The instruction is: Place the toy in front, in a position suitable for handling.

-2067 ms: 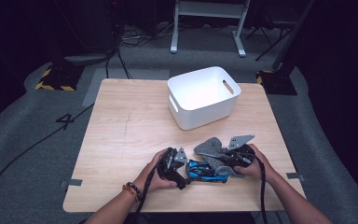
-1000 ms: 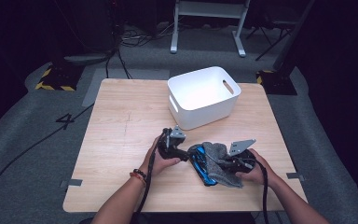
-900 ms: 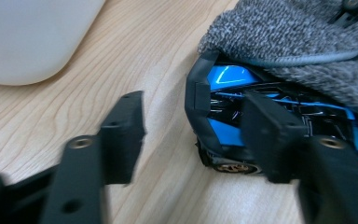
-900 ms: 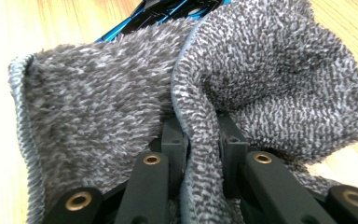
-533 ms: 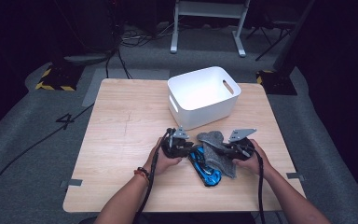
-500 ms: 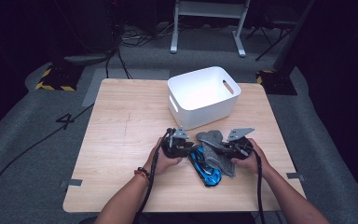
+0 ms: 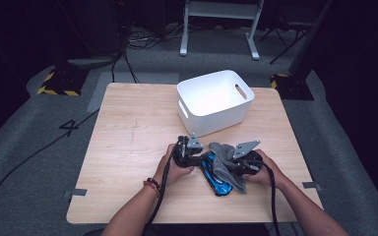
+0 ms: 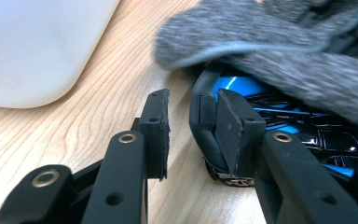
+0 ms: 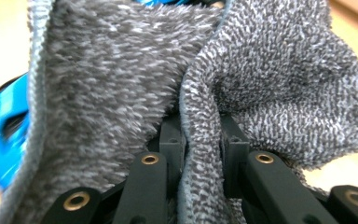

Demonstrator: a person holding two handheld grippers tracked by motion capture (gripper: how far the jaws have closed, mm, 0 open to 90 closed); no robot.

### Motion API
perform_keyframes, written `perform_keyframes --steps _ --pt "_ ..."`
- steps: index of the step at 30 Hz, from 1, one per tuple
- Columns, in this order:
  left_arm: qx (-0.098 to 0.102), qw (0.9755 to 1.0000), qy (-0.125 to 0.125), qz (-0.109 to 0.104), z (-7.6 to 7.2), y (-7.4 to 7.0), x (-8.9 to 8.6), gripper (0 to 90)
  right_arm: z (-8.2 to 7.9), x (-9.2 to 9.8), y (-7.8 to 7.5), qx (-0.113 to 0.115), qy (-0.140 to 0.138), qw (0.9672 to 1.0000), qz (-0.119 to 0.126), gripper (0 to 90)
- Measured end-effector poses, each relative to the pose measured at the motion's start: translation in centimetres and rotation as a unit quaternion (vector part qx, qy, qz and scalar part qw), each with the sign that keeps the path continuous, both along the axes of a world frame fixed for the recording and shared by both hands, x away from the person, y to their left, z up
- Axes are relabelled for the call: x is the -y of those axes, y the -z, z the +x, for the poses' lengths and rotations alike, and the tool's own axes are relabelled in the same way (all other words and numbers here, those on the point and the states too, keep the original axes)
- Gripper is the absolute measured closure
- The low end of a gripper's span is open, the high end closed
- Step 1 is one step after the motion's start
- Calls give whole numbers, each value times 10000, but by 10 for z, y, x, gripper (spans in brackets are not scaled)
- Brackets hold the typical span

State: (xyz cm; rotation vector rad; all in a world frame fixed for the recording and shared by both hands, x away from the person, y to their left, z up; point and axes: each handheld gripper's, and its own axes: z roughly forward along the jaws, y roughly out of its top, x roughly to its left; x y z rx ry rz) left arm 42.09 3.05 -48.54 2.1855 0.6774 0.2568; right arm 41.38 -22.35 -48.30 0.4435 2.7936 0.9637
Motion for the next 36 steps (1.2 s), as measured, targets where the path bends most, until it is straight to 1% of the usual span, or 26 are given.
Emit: perform_keyframes --steps 1,2,4,5,6,9,13,14,16,17,19,21,22,24,26,28,30,32,34,36 --pt "-6 10000 6 -10 0 0 0 652 -3 2 0 -38 -27 10000 19 767" --pt "-4 10000 14 -6 1 0 0 652 -8 5 0 -54 -115 9999 26 768" --pt "2 10000 5 -1 1 0 0 652 -14 10 0 -106 -166 9998 60 771" --pt "-2 10000 10 -1 1 0 1 660 -19 14 0 -96 -249 9996 43 770" --pt "-3 10000 15 -5 1 0 1 664 -23 16 0 -138 -265 9995 54 770" --pt "-19 10000 26 -21 0 0 1 663 -35 25 -1 -209 -382 9990 16 767" --pt "-54 10000 22 -44 0 0 1 661 -47 39 -3 -288 -623 9976 -110 765" --pt "-63 10000 22 -59 1 0 1 662 -48 41 -4 -293 -607 9977 -121 764" --pt "-59 10000 23 -57 1 0 1 661 -46 44 -3 -297 -507 9982 -98 761" --pt "-57 10000 12 -45 1 0 1 662 -43 44 -3 -262 -438 9987 -82 744" --pt "-53 10000 24 -29 2 0 1 662 -35 41 -1 -201 -184 9996 -24 740" --pt "-82 9999 24 -57 2 0 1 662 -27 37 1 -222 -97 9997 87 744" --pt "-92 9999 25 -71 2 0 1 662 -22 34 1 -173 6 9998 108 747" --pt "-91 9999 24 -78 2 1 0 661 -14 24 1 31 150 9999 46 747" --pt "-84 9999 11 -67 2 0 1 659 -6 15 2 167 319 9993 13 744" --pt "-69 10000 5 -47 1 0 2 660 2 6 3 218 471 9986 67 743" --pt "-46 10000 13 -31 1 0 2 659 10 -3 4 286 524 9982 94 742" --pt "-35 10000 -18 -26 1 0 2 659 14 -8 5 254 536 9982 131 743" --pt "1 10000 -94 -27 1 1 2 660 16 -13 5 278 467 9984 133 748" --pt "35 9999 -137 -18 0 1 2 659 14 -13 5 259 410 9987 142 755"
